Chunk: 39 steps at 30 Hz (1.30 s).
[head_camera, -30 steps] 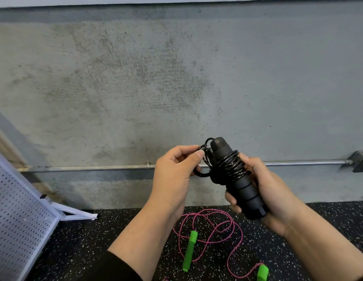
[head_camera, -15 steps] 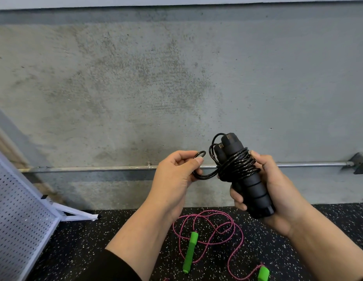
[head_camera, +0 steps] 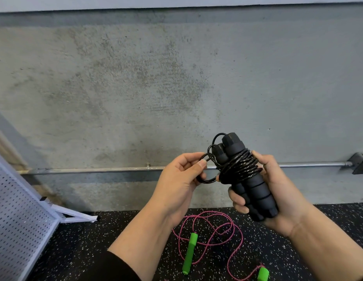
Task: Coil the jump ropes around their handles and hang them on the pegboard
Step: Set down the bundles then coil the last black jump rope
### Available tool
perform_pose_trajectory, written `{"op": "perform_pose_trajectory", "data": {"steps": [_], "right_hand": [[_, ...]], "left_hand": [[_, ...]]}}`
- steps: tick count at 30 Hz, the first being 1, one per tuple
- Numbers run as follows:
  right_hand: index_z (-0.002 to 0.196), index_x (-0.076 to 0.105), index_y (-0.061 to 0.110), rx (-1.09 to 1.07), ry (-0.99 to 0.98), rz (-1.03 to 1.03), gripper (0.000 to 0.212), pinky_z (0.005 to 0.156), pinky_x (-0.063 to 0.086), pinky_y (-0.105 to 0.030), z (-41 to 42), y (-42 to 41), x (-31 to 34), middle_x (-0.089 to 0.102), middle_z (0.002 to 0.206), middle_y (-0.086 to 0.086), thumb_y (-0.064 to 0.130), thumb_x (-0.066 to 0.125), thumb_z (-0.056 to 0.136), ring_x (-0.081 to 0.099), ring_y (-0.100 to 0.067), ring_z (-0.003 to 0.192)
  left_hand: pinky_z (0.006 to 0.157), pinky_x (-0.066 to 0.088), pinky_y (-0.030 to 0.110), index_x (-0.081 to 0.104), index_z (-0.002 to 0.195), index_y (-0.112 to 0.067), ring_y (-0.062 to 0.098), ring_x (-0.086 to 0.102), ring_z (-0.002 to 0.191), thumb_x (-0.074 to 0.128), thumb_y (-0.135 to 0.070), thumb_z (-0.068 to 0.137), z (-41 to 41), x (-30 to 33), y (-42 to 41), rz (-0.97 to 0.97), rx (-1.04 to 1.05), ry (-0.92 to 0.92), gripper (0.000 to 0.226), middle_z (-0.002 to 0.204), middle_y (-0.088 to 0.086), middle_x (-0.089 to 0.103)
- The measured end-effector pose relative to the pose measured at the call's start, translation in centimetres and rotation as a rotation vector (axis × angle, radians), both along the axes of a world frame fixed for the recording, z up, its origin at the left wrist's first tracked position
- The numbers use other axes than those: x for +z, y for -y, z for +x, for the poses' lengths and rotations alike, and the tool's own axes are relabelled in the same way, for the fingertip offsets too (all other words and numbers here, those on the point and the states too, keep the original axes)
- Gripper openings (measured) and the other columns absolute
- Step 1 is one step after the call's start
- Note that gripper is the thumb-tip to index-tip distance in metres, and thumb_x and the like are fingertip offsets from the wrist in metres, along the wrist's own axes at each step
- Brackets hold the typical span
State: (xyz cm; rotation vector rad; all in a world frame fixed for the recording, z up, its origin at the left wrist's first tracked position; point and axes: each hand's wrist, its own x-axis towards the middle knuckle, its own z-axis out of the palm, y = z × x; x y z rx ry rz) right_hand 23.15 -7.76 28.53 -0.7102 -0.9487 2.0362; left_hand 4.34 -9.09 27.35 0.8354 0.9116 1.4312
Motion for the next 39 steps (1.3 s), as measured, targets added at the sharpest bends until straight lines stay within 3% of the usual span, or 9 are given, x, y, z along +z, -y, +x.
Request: {"op": "perform_pose_trajectory", "data": {"steps": [8,17,20,22,25,28,32,39], "right_hand": [[0.117,0.064,0.008,0.022,0.001,-0.039,0.055,0.04,0.036,-0.025,0.0,0.3,0.4,0.061,0.105,-0.023,0.055,0.047,0.094,0.042,-0.021,0.048],[0.129,0.051,-0.004,0.003,0.117,0.003,0.075,0.043,0.04,-0.026,-0.3,0.1,-0.6,0.046,0.112,-0.023,0.059,0.055,0.089,0.047,-0.022,0.049],[0.128,0.055,-0.002,-0.033,0.181,0.031,0.073,0.045,0.04,-0.027,-0.3,0.1,-0.4,0.05,0.107,-0.026,0.06,0.054,0.089,0.047,-0.024,0.049],[0.122,0.058,-0.001,-0.073,0.251,0.06,0.071,0.046,0.038,-0.028,-0.3,0.1,-0.4,0.054,0.096,-0.027,0.06,0.056,0.086,0.046,-0.025,0.048],[0.105,0.063,0.007,-0.119,0.388,0.112,0.064,0.052,0.034,-0.033,-0.6,0.4,0.0,0.053,0.069,-0.023,0.065,0.057,0.078,0.044,-0.025,0.046],[0.104,0.063,0.006,-0.146,0.435,0.135,0.06,0.05,0.034,-0.031,-0.7,0.6,0.3,0.052,0.062,-0.022,0.062,0.053,0.085,0.044,-0.024,0.043],[0.103,0.061,0.004,-0.149,0.475,0.159,0.052,0.046,0.036,-0.027,-0.9,0.9,0.3,0.052,0.06,-0.021,0.053,0.044,0.098,0.045,-0.023,0.041],[0.101,0.061,0.004,-0.155,0.492,0.166,0.053,0.047,0.036,-0.029,-1.1,1.0,0.1,0.053,0.061,-0.024,0.055,0.046,0.097,0.044,-0.024,0.042]], "left_hand": [[0.074,0.051,0.026,0.078,0.098,-0.012,0.013,0.057,0.072,0.069,-0.007,0.083,-0.1,0.2,0.1,0.041,-0.072,0.13,0.019,0.09,0.008,0.062],[0.082,0.051,0.032,0.08,0.099,-0.016,0.017,0.059,0.079,0.076,-0.011,0.076,0.2,0.0,0.3,0.035,-0.012,0.063,0.023,0.093,0.007,0.066],[0.093,0.054,0.03,0.08,0.109,-0.018,0.016,0.067,0.093,0.079,-0.016,0.081,0.1,0.5,0.5,0.027,0.055,-0.115,0.028,0.102,0.002,0.073],[0.093,0.053,0.02,0.077,0.117,-0.021,0.005,0.07,0.105,0.077,-0.014,0.087,0.3,0.6,0.6,0.033,0.109,-0.272,0.03,0.108,-0.006,0.077],[0.083,0.052,0.016,0.072,0.11,-0.029,0.004,0.069,0.093,0.076,-0.011,0.089,0.5,0.4,0.7,0.1,0.22,-0.465,0.028,0.097,-0.009,0.076],[0.075,0.048,0.013,0.065,0.092,-0.027,0.001,0.066,0.082,0.072,-0.013,0.092,0.6,0.4,0.9,0.162,0.224,-0.623,0.015,0.087,-0.01,0.073],[0.069,0.049,0.014,0.059,0.085,-0.029,0.001,0.067,0.077,0.073,-0.016,0.092,0.7,0.6,1.1,0.16,0.22,-0.671,0.02,0.083,-0.008,0.074],[0.066,0.049,0.01,0.067,0.086,-0.03,-0.004,0.067,0.076,0.074,-0.018,0.09,1.1,0.6,1.2,0.116,0.294,-0.804,0.014,0.079,-0.011,0.073]]}}
